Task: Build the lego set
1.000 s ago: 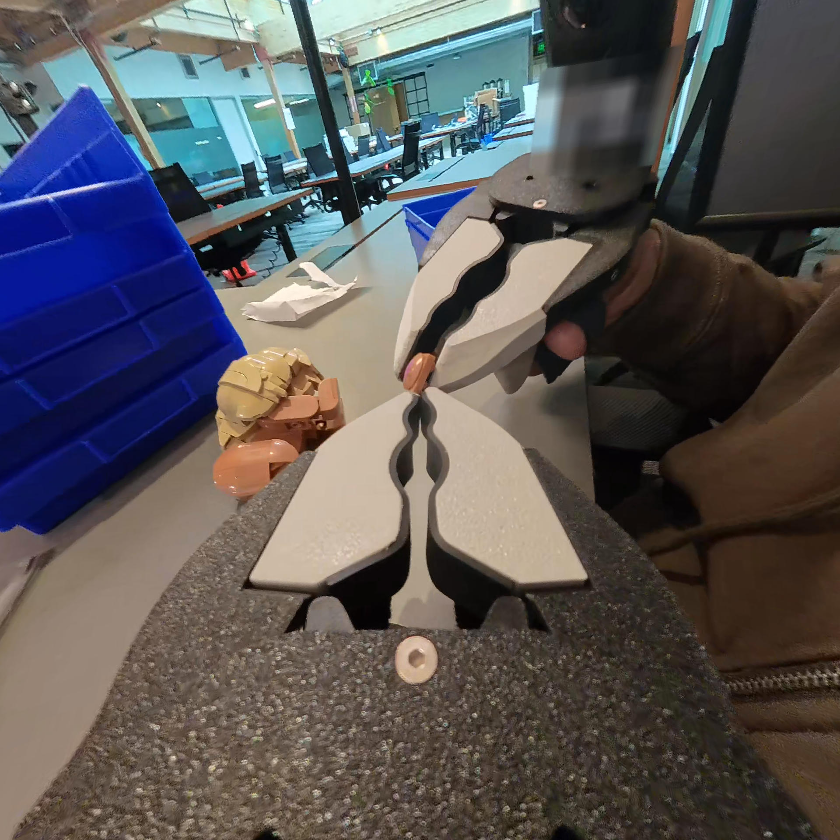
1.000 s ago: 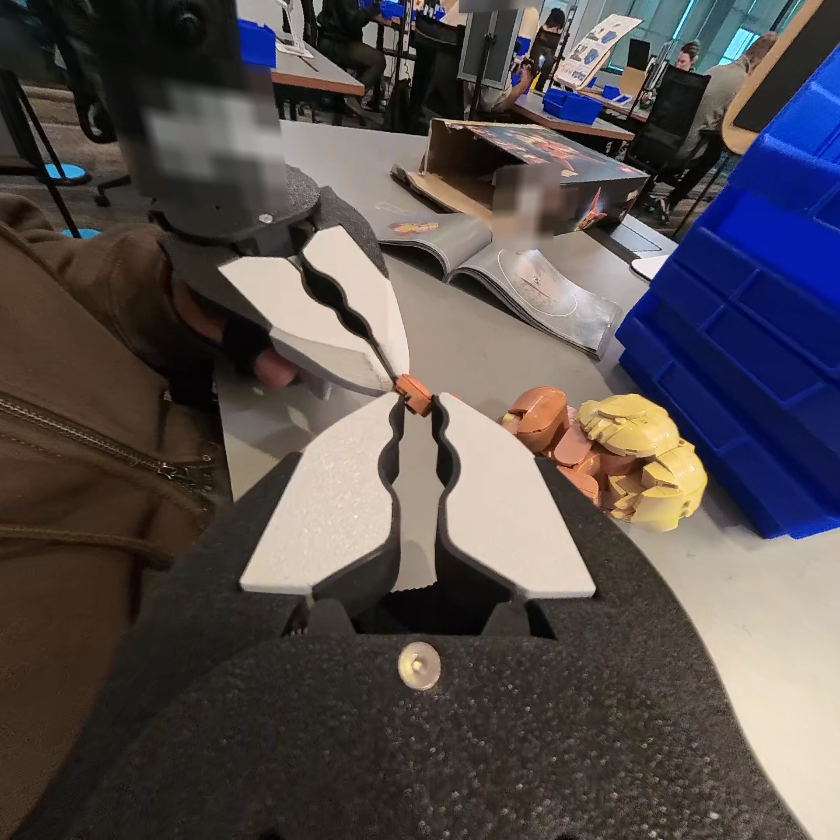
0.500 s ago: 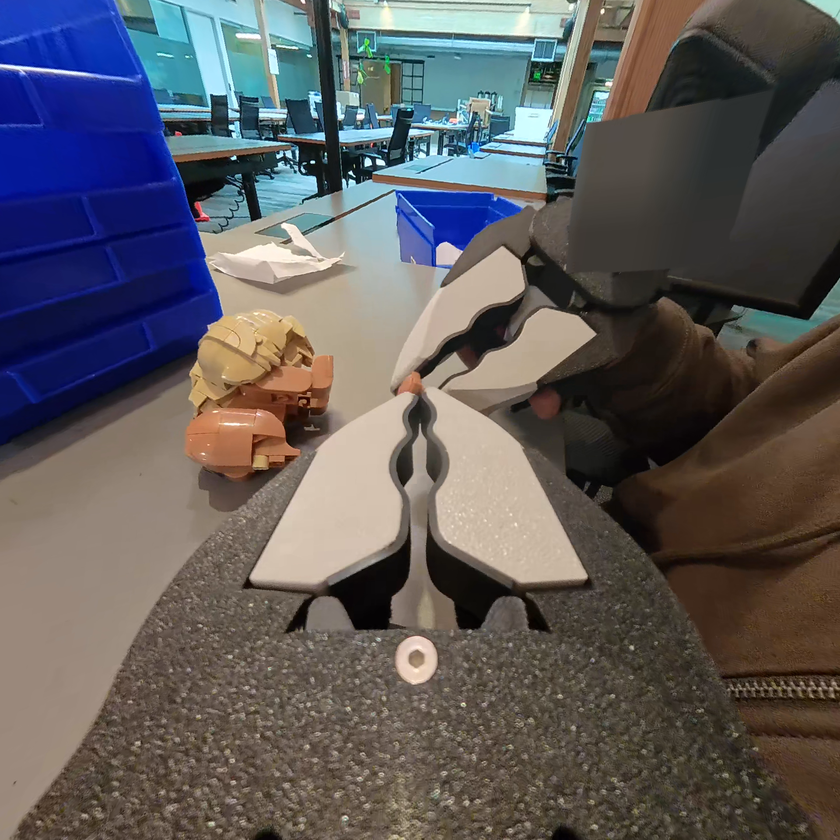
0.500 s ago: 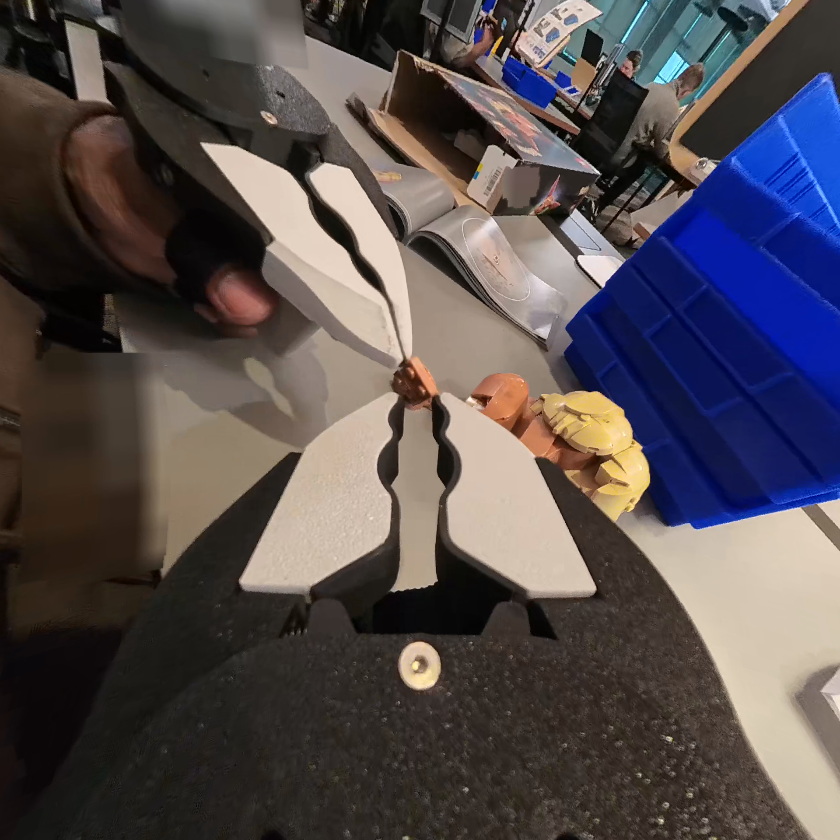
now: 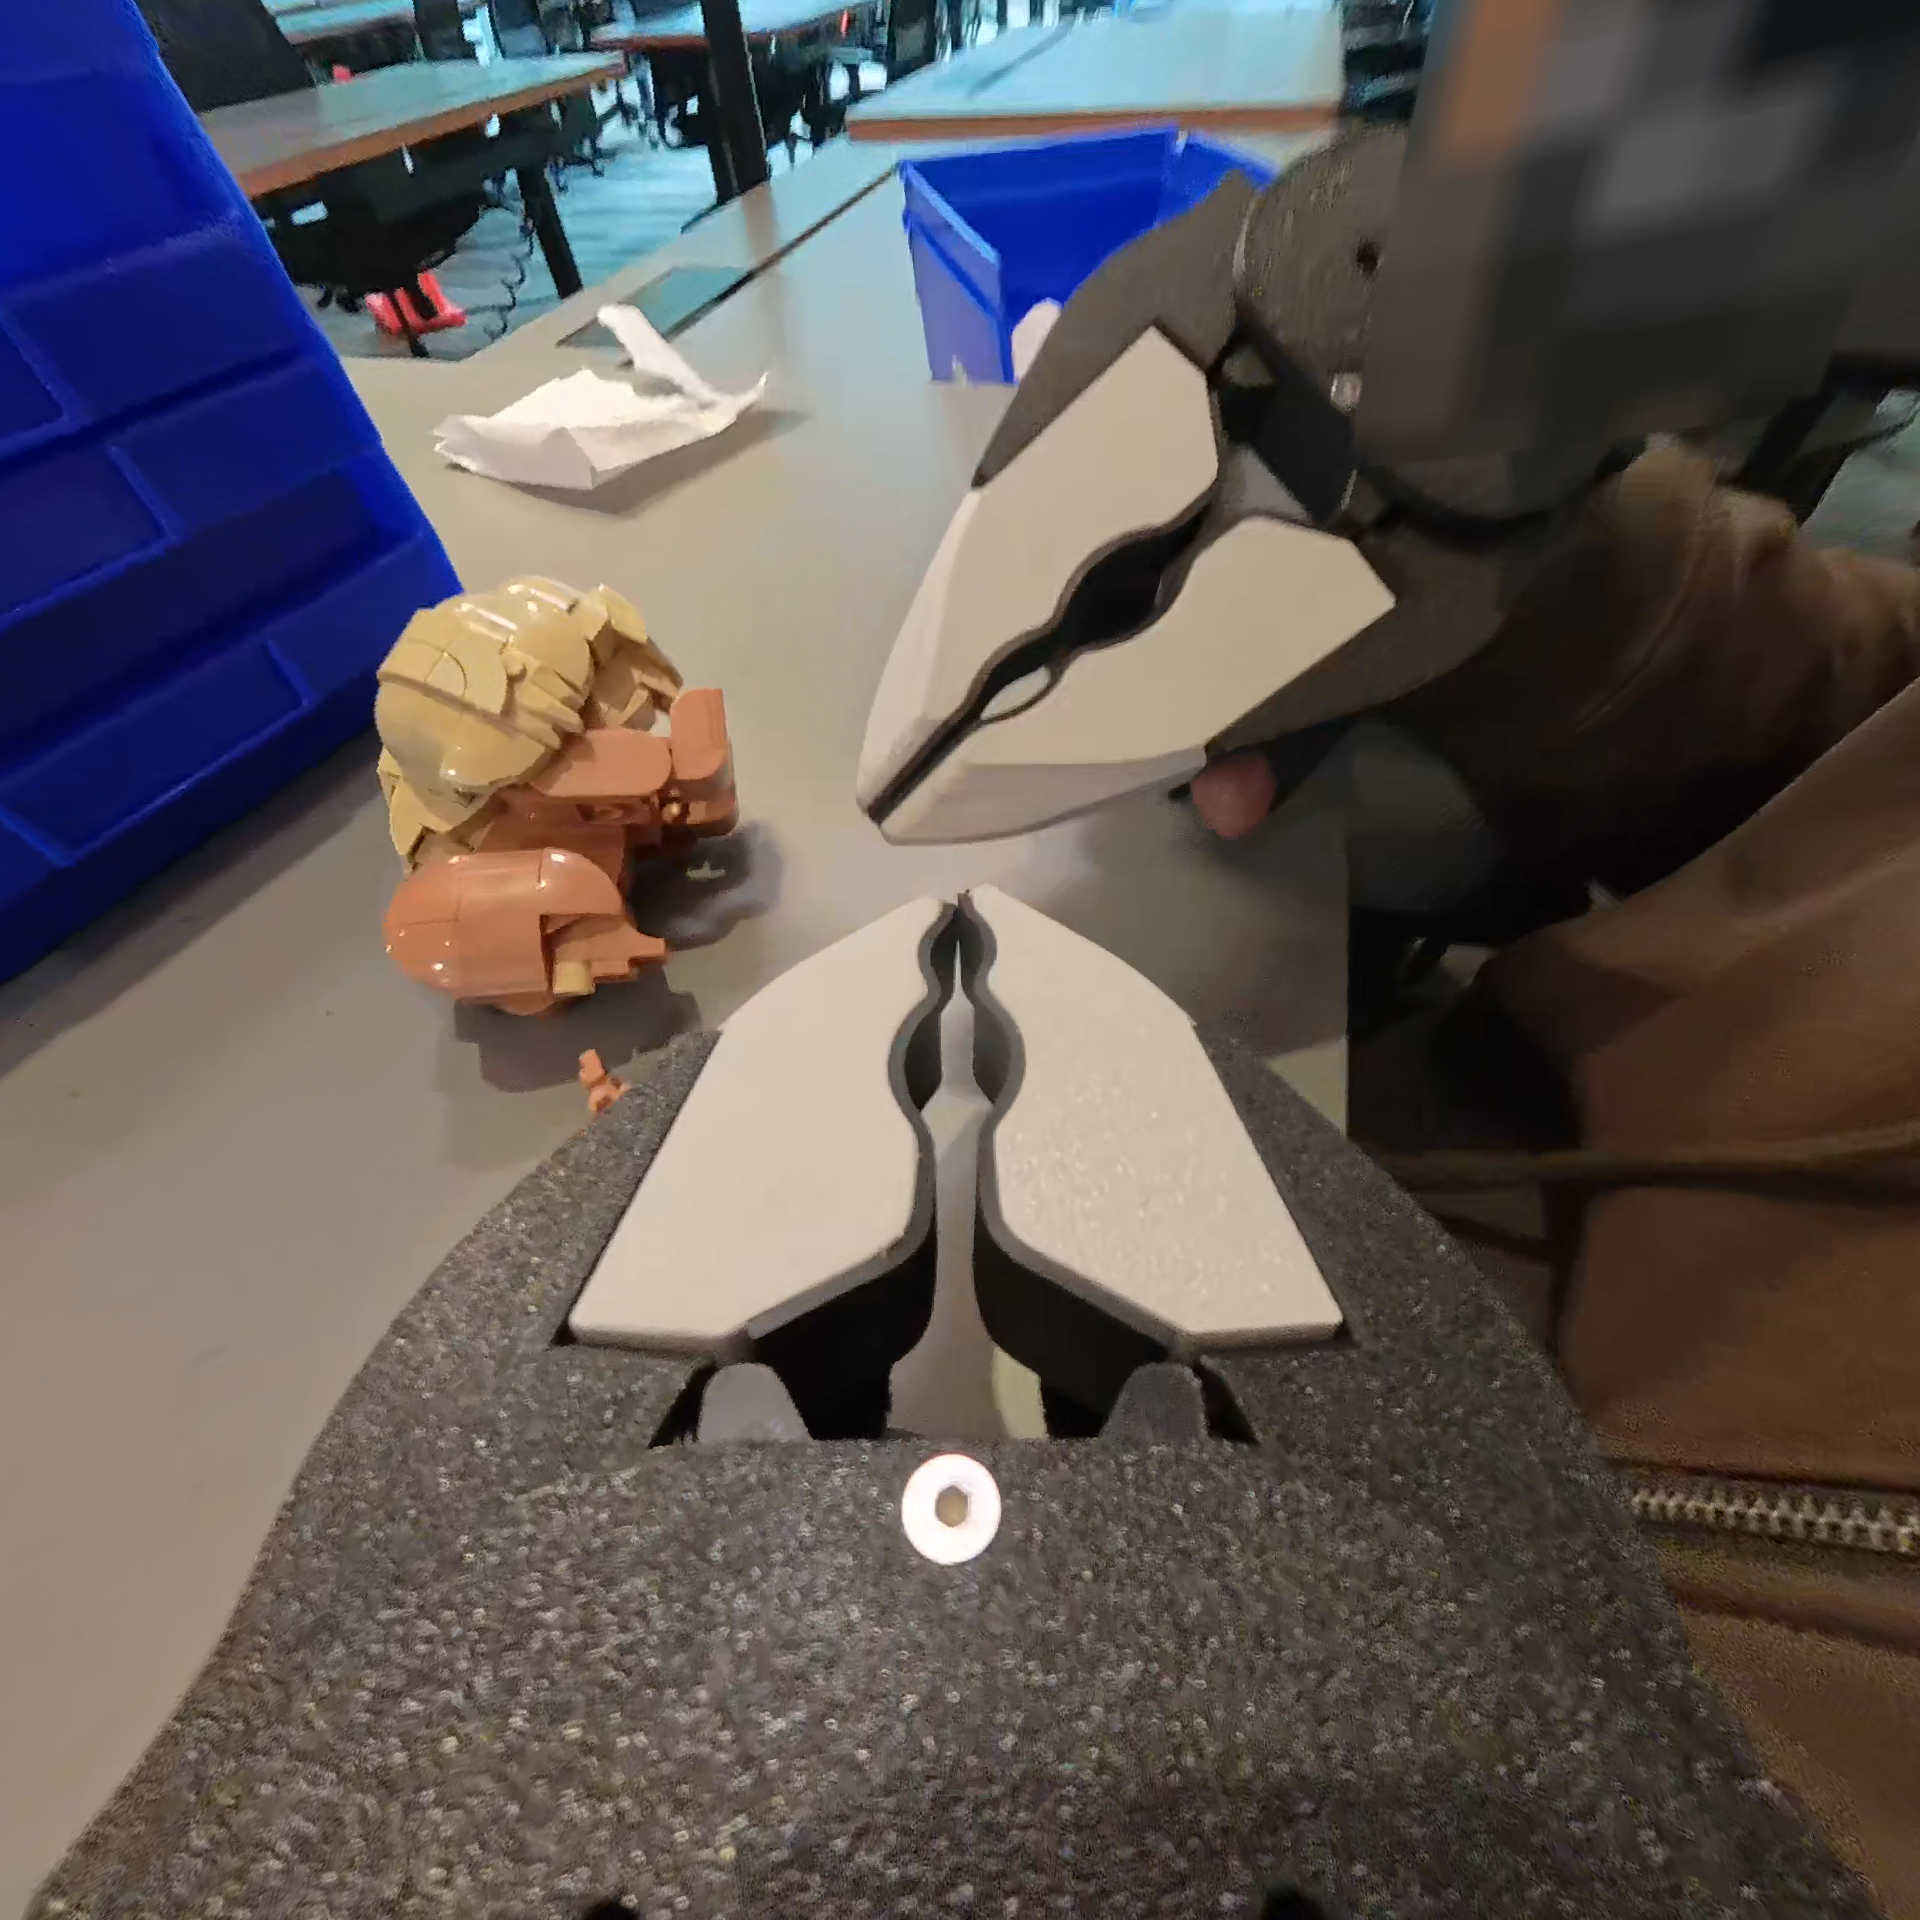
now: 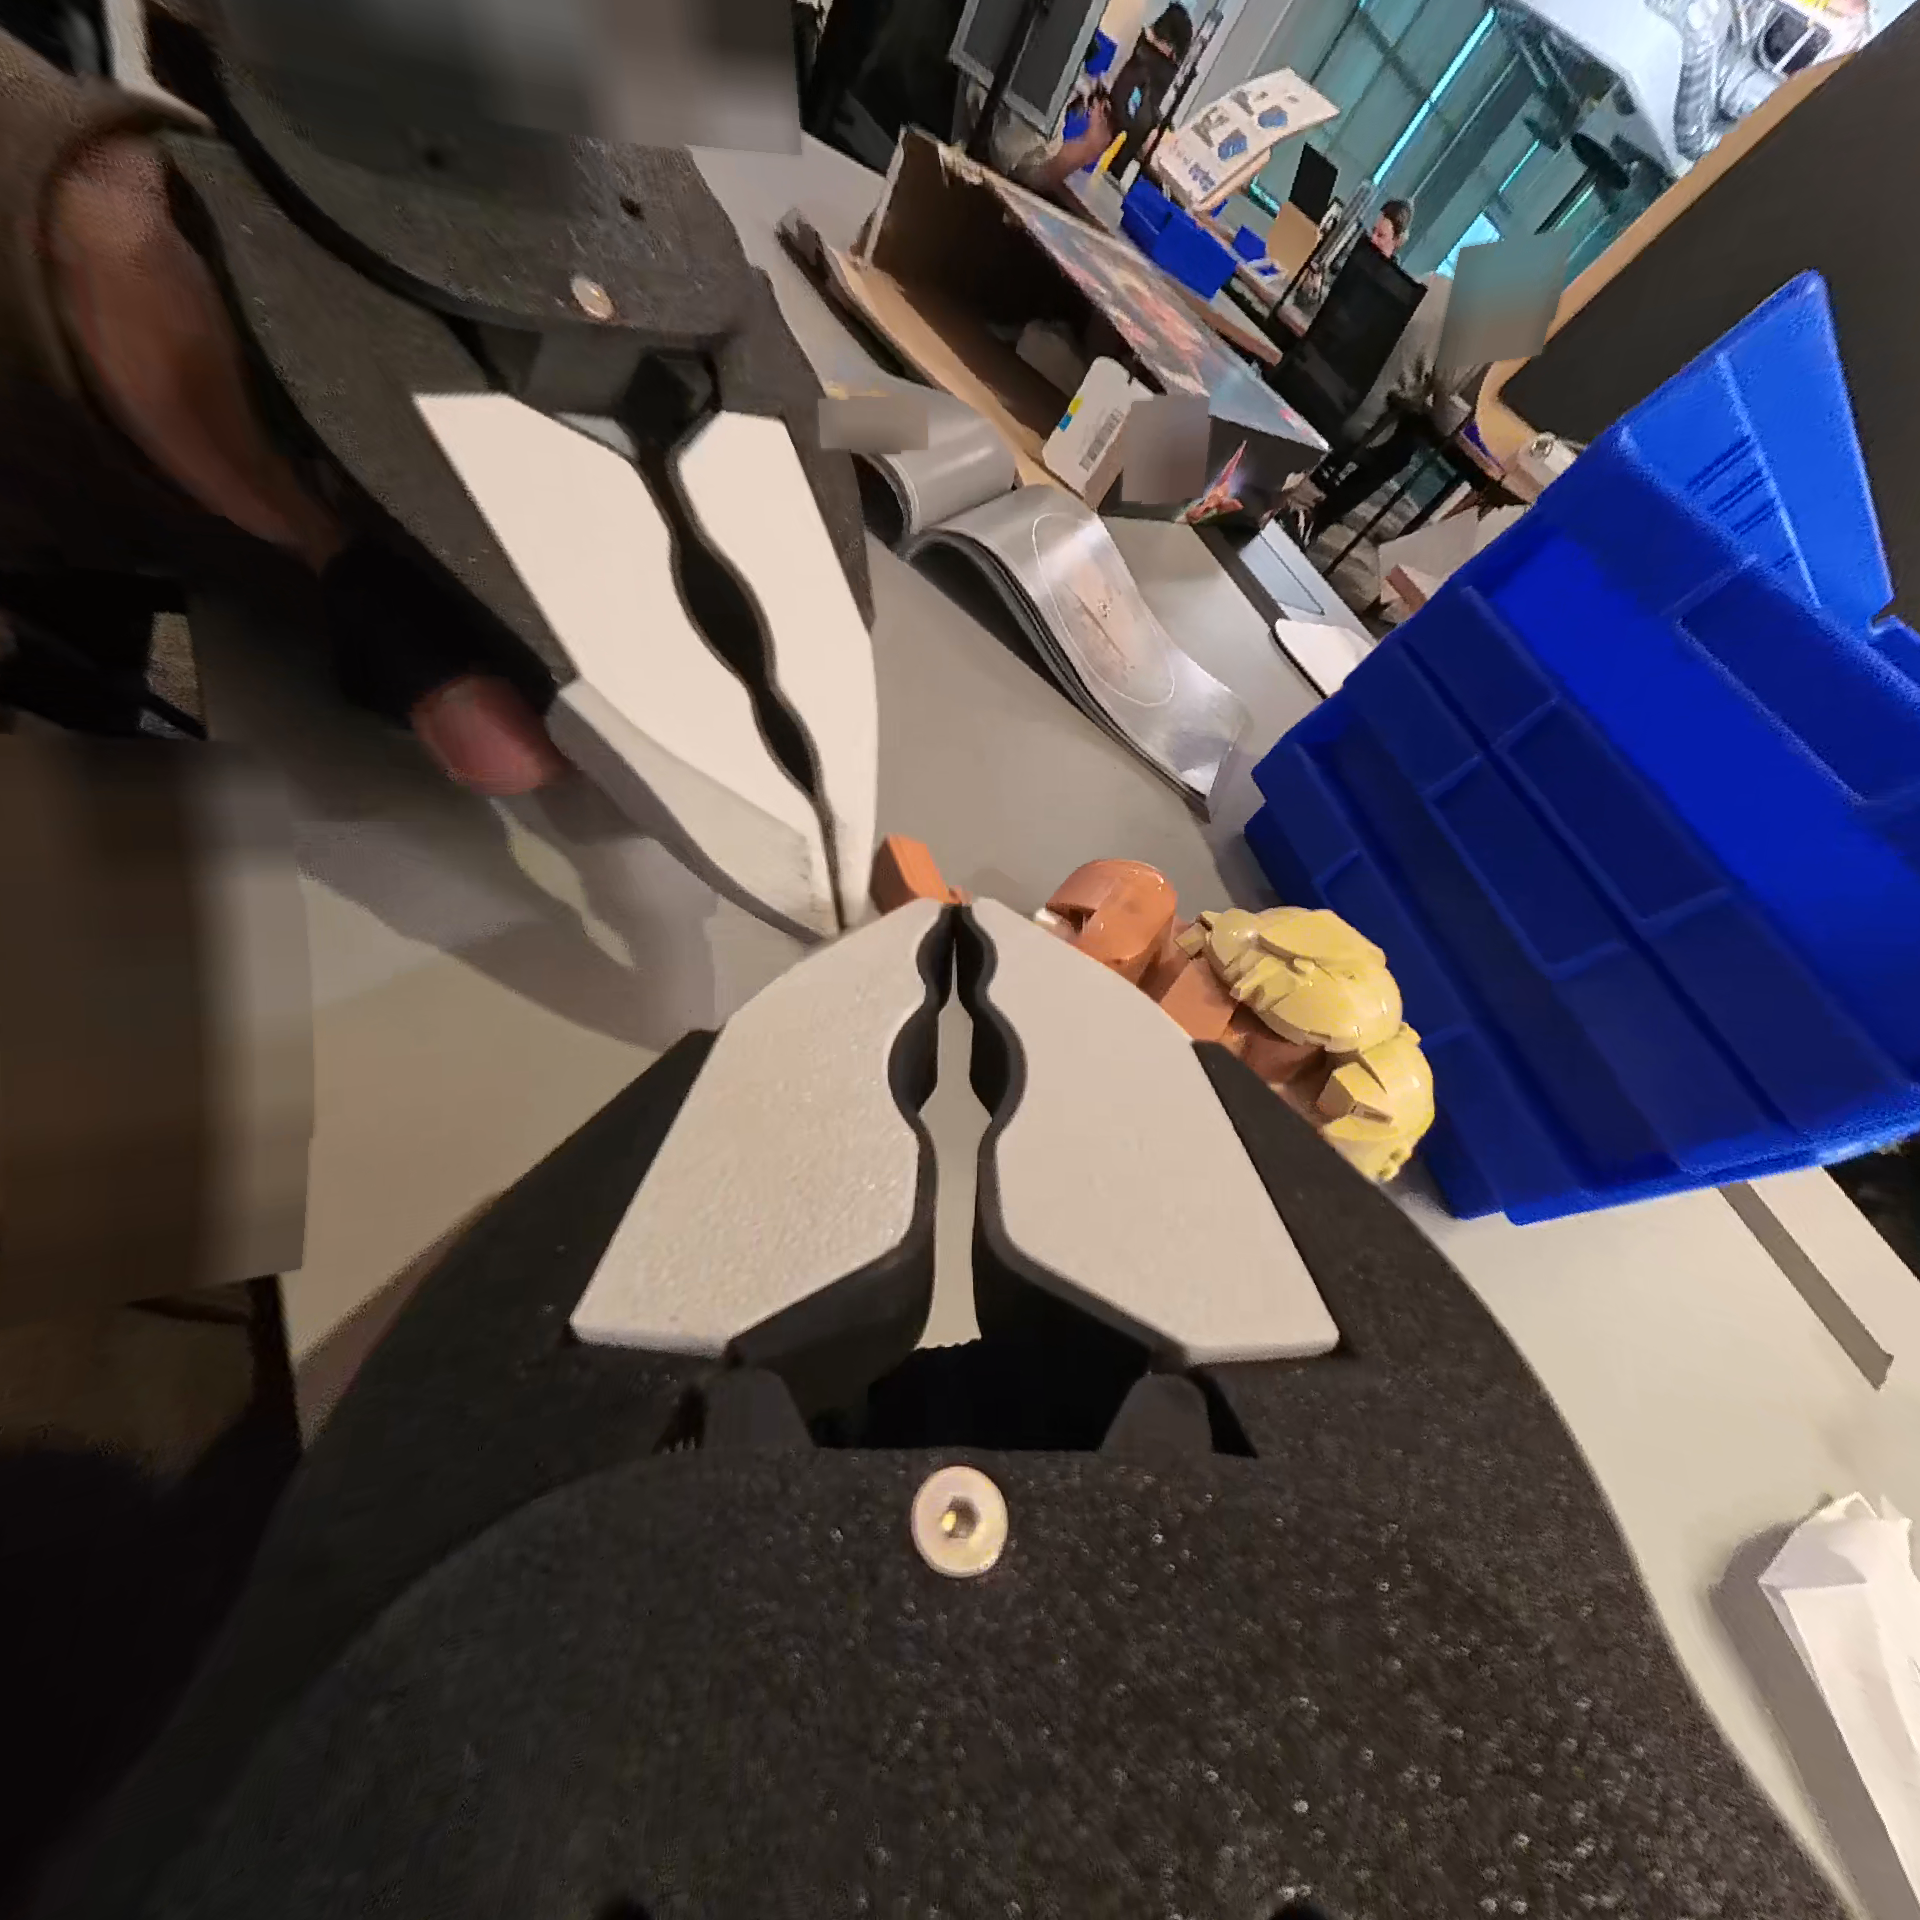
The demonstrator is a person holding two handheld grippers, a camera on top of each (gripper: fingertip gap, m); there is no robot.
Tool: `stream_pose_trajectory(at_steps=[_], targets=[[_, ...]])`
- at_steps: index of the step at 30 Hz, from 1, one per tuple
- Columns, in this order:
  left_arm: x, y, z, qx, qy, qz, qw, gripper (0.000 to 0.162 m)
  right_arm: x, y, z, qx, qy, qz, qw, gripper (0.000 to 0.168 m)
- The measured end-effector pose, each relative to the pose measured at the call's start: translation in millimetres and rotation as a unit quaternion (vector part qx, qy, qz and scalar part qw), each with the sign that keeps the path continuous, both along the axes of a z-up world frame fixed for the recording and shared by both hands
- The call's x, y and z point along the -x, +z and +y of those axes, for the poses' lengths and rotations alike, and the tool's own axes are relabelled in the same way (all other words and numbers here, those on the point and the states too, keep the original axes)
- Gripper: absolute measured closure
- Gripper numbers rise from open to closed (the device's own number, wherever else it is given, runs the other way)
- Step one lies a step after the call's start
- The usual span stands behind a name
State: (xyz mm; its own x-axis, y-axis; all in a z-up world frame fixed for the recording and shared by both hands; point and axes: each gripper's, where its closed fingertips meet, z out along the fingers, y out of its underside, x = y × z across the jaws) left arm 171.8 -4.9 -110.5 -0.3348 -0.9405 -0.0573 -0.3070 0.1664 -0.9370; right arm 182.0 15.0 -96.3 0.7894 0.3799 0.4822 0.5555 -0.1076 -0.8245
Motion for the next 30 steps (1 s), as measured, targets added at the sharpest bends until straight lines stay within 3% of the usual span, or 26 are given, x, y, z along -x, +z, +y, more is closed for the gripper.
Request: stream_pose_trajectory(at_steps=[6,14,19,24,30], targets=[[13.2,-11.6,22.5,-0.043,0.032,0.031,0.998,0.162,-12.4,-13.0,0.8,0.029,-0.024,-0.023,0.999,0.168],[35.4,-4.8,66.0,-0.038,0.074,0.040,0.996,0.152,-16.8,-27.8,3.8,0.059,-0.034,-0.036,0.997,0.168],[34.2,-4.6,88.1,-0.079,0.082,0.076,0.991,0.143,-19.5,-32.7,8.2,0.064,-0.038,-0.040,0.996,0.167],[18.7,-15.1,85.2,-0.125,0.045,0.128,0.983,0.137,-21.1,-32.0,12.4,0.055,-0.041,-0.038,0.997,0.166],[-4.8,-49.9,81.6,-0.208,0.036,0.193,0.958,0.139,-18.7,-31.2,14.7,0.044,-0.037,-0.045,0.997,0.166]])
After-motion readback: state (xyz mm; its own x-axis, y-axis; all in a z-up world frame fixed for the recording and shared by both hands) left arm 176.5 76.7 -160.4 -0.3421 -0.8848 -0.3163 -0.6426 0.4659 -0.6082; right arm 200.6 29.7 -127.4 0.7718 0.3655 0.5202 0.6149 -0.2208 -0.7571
